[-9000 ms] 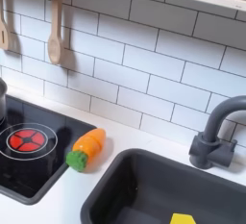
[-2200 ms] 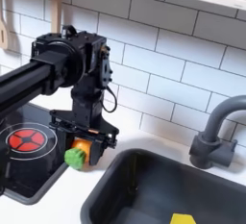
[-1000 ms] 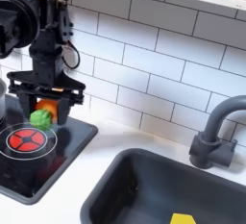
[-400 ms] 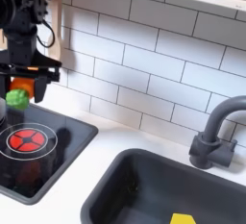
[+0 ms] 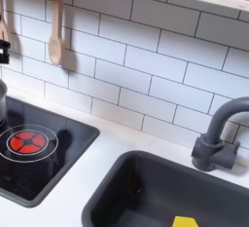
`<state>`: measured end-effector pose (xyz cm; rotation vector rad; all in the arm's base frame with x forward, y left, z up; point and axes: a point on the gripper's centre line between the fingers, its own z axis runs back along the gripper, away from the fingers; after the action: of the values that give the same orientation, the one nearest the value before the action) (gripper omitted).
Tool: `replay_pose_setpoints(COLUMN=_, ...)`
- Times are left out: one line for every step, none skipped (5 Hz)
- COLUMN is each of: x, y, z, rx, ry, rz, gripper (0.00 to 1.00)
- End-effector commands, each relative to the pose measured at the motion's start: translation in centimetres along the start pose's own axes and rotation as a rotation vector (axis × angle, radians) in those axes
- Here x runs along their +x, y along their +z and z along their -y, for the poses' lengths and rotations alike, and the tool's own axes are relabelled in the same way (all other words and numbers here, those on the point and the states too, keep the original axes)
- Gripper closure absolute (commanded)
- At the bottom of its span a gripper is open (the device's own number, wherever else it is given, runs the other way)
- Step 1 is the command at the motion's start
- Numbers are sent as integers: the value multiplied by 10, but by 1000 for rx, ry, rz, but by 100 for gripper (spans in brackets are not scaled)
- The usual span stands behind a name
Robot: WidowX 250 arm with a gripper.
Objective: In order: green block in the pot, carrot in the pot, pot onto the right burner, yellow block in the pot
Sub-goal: 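Put the carrot in the pot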
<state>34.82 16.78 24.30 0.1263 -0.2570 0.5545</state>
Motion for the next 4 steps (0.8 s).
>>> replay_pose_setpoints(x=9, y=-3, z=5, rx=23, ry=21, rz=24, gripper=100)
replay_pose_setpoints(x=10, y=-8, z=-7, rx=65, ry=47, rz=57, gripper=100)
replay_pose_setpoints(x=16, y=-15, z=-2, rx=81, ry=26, rz=78, gripper=100)
replay_pose_setpoints(x=24, y=-15, z=-4, rx=98, ry=39, rz=100, gripper=100)
